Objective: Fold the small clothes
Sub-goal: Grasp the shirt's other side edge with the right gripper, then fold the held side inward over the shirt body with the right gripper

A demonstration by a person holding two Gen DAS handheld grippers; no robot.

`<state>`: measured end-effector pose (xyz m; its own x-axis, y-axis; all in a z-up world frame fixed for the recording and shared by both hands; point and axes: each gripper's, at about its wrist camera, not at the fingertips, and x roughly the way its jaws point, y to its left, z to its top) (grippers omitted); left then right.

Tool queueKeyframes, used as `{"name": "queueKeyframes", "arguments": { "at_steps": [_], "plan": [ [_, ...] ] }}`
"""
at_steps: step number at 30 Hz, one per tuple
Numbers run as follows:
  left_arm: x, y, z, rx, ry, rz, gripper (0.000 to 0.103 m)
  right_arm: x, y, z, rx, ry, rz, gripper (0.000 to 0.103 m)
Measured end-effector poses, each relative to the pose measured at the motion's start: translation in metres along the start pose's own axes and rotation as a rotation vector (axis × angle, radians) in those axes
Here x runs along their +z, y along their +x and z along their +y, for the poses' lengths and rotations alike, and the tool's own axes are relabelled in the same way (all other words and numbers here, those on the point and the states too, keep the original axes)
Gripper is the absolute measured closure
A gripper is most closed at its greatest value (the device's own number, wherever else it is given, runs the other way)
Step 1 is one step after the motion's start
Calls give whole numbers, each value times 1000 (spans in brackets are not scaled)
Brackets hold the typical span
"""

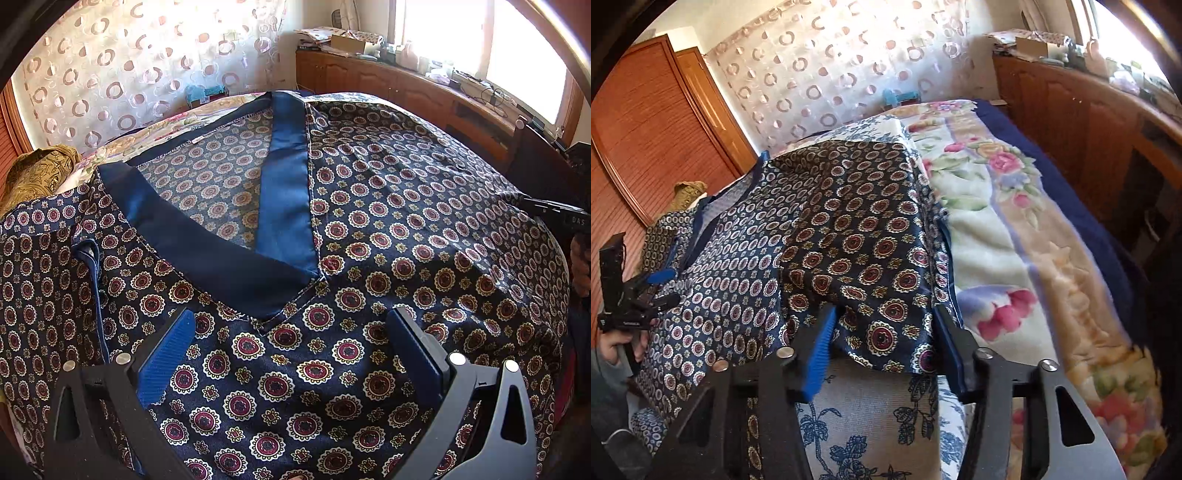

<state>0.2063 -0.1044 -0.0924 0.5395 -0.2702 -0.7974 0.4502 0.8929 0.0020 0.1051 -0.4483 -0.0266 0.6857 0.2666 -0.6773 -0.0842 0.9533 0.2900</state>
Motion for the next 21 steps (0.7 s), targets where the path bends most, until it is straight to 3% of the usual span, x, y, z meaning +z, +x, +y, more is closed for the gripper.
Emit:
{"name": "queueKeyframes", "arguments": {
  "at_steps": [8,14,21],
  "plan": [
    [0,0,0,0,0,0,0,5,-11,5,-69,-48,-38,98],
    [0,0,0,0,0,0,0,19,-30,48,-78,-152,-133,100],
    [0,0,0,0,0,0,0,20,-38,129,81,-343,-171,100]
  ]
}}
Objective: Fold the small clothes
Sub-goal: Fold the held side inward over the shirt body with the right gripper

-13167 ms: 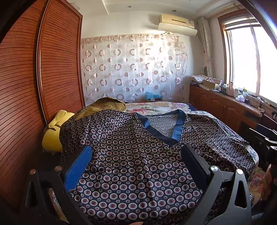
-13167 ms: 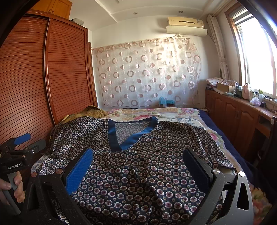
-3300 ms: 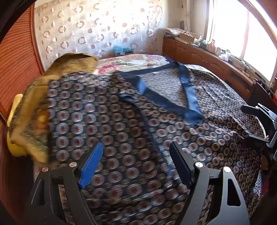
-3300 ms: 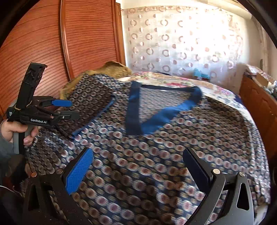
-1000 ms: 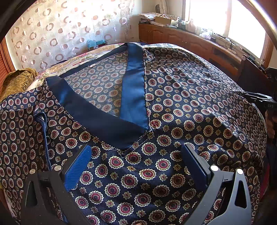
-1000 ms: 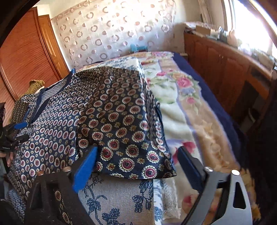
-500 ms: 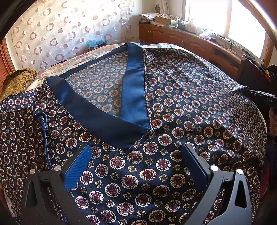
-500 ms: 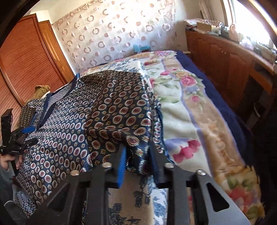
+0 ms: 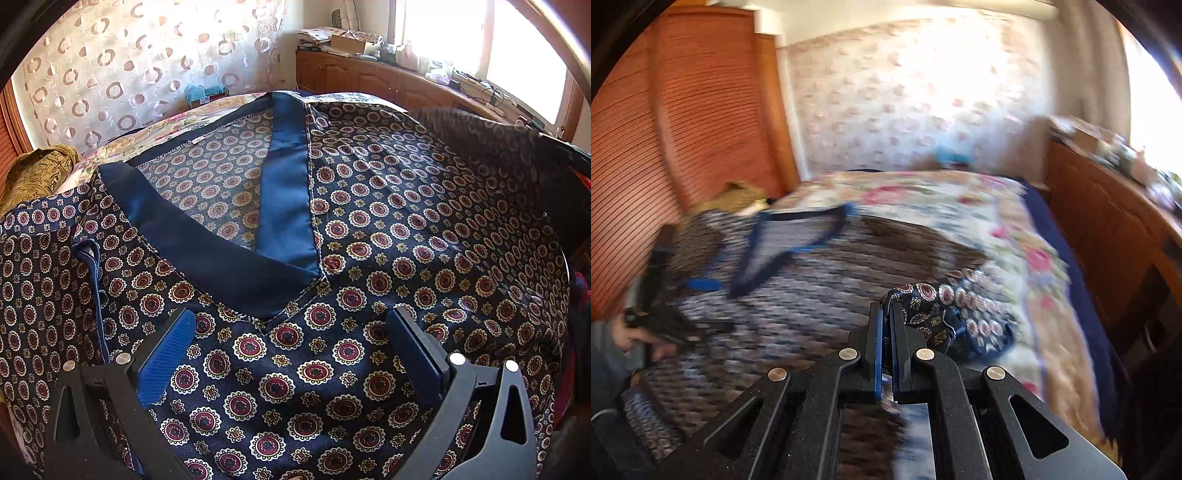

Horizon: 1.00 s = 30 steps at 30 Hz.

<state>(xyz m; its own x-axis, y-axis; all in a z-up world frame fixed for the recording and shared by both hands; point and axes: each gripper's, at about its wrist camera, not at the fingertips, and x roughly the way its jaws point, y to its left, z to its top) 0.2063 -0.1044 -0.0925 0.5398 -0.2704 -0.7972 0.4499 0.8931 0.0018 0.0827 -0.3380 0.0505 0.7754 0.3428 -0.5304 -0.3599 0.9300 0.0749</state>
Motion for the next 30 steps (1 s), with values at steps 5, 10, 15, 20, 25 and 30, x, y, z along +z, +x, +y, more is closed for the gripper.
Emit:
{"name": "queueKeyframes", "arguments": {
  "at_steps": [5,10,15,20,25,30],
  "plan": [
    [0,0,0,0,0,0,0,-19,13,29,25,-74,74,87],
    [0,0,0,0,0,0,0,-28,8,8,6,-8,78,55],
    [0,0,0,0,0,0,0,-31,7,-23,-62,108,85,52],
    [0,0,0,0,0,0,0,-30,37,-46,-110,202,146,52],
    [0,0,0,2,0,0,0,-18,72,-51,-143,224,203,52],
    [-1,-1,0,10,-8,1,0,3,85,-56,-171,219,236,54]
  ]
}}
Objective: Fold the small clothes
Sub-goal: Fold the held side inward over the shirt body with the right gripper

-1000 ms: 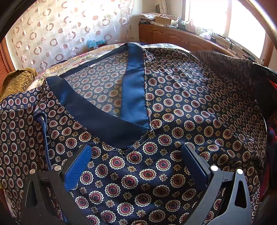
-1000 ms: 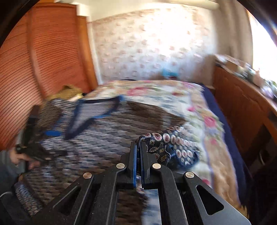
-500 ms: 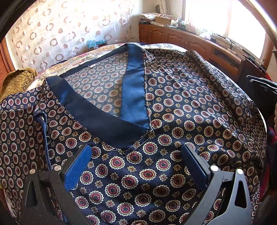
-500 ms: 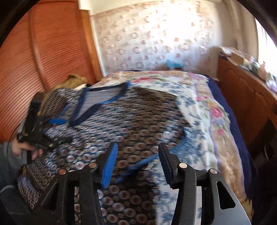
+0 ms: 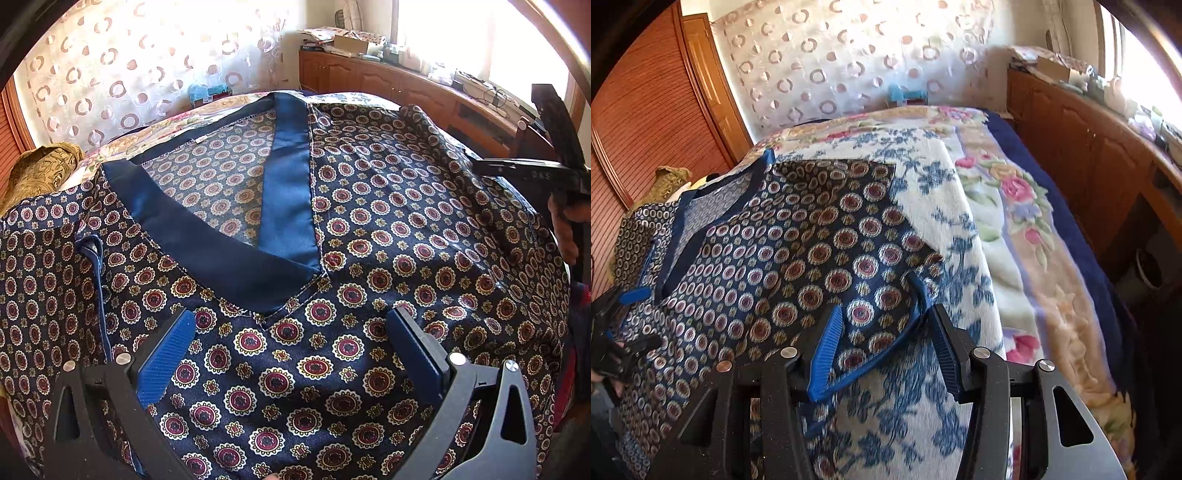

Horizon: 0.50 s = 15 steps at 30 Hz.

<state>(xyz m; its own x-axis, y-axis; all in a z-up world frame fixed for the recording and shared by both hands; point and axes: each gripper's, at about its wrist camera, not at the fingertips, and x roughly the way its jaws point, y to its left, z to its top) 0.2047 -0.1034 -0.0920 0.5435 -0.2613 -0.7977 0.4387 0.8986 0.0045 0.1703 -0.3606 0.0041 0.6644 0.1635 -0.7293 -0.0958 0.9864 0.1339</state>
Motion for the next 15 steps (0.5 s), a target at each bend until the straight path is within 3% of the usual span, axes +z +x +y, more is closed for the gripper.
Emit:
{"name": "queueKeyframes", "arguments": {
  "at_steps": [4,9,15],
  "plan": [
    [-1,0,0,2,-2,0,0,9,6,7,16,-26,16,96],
    [-1,-1,-1,6,-4,-2,0,20,5,26,126,-67,-36,99],
    [-2,-2,0,4,-7,-2,0,28,-9,76,235,-179,-84,99]
  ]
}}
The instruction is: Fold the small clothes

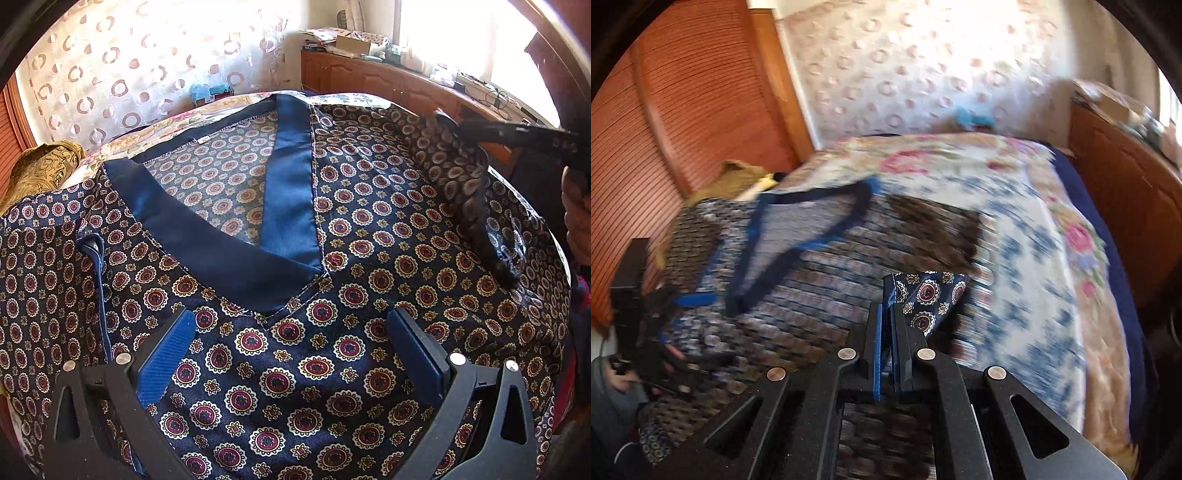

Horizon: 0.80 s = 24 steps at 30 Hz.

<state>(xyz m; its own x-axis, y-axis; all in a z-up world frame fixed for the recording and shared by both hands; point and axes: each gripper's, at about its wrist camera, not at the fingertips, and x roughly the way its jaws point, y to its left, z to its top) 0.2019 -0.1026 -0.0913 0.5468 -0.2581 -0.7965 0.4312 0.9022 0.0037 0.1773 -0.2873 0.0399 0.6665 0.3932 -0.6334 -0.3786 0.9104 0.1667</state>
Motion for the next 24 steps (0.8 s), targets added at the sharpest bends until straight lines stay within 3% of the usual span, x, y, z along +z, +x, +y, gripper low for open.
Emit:
{"name": "queueKeyframes", "arguments": {
  "at_steps": [5,6,8,9,15,24],
  "plan": [
    [0,0,0,0,0,0,0,6,-1,17,-19,-53,-50,98],
    [0,0,0,0,0,0,0,6,1,16,-41,-59,-62,94],
    [0,0,0,0,0,0,0,5,2,16,-60,-59,-73,63],
    [0,0,0,0,1,0,0,1,0,12,-58,-52,-74,59],
    [0,0,0,0,0,0,0,-20,-8,10,-123,-76,-17,55],
    [0,0,0,-1,1,0,0,-35,18,-4,-187,-81,78,42]
  ]
}}
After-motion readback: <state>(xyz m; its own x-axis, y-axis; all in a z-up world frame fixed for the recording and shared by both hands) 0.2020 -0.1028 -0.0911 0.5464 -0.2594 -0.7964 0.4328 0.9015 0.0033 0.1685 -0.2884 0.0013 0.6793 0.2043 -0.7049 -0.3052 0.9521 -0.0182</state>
